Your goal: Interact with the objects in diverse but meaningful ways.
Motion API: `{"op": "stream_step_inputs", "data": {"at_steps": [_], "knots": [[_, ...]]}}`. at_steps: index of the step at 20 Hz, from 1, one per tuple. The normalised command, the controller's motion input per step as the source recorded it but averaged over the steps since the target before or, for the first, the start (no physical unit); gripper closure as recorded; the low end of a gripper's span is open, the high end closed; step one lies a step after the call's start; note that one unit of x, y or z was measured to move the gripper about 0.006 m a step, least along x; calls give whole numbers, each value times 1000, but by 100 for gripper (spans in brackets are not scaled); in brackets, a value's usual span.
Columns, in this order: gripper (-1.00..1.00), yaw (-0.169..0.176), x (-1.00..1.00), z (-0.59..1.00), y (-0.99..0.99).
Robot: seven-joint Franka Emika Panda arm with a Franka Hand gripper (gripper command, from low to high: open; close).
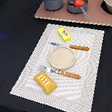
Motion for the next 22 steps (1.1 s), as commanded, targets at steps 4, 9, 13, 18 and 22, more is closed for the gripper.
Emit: {"op": "stream_step_inputs", "data": {"at_steps": [4, 9, 13, 18, 22], "knots": [[-100, 0, 112, -132, 0], [-100, 0, 219, -119, 0], [-100, 0, 313, -105, 0], [-100, 0, 345, -98, 0], [-100, 0, 344, -89, 0]]}}
